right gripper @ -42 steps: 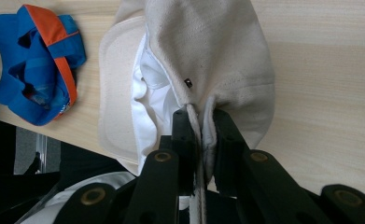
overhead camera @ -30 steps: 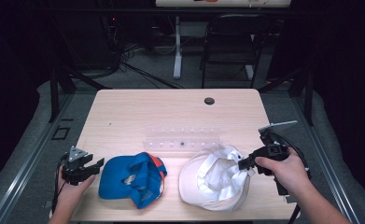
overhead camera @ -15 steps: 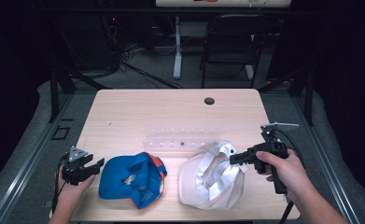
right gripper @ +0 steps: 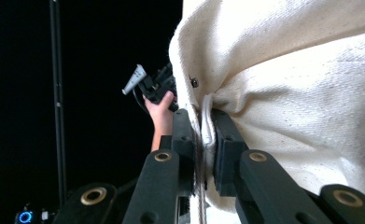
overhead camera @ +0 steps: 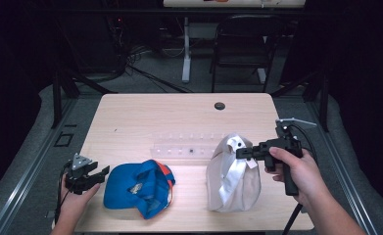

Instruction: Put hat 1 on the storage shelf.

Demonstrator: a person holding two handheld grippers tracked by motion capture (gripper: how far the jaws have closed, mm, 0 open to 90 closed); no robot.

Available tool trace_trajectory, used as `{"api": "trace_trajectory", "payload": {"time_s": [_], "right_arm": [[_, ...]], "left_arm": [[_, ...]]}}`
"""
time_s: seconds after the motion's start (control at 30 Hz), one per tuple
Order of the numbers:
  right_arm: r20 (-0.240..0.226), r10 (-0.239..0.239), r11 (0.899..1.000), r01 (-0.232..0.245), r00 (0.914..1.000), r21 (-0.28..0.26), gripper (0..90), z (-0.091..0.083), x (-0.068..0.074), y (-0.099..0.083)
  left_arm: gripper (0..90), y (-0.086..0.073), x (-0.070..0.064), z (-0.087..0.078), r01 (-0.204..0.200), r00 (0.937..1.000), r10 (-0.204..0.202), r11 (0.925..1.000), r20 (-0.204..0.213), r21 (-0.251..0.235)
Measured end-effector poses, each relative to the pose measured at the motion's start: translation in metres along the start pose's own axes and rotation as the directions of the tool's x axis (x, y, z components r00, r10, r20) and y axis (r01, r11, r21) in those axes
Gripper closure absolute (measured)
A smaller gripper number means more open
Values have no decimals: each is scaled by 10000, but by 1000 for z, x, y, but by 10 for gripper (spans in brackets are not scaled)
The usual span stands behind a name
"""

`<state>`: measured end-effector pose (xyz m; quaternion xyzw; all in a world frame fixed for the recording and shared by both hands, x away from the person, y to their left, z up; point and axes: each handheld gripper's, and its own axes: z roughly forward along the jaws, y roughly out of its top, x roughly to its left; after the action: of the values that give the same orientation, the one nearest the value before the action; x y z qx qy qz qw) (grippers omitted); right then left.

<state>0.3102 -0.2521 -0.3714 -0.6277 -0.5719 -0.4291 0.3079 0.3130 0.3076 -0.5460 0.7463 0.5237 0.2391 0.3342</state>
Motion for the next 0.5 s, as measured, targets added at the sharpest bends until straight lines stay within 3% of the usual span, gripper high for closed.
{"api": "trace_trajectory", "payload": {"time_s": [0.23, 0.5], "right_arm": [[-306, -92, 9990, 79, 9995, -436, 817, -7, 13, 9], [-481, -372, 9975, 342, 9981, -616, 816, 0, 34, 24]], "left_arm": [[483, 0, -1, 0, -8, 10000, 8, 10000, 32, 34], [481, 0, 0, 0, 16, 10000, -16, 10000, 13, -21]]}}
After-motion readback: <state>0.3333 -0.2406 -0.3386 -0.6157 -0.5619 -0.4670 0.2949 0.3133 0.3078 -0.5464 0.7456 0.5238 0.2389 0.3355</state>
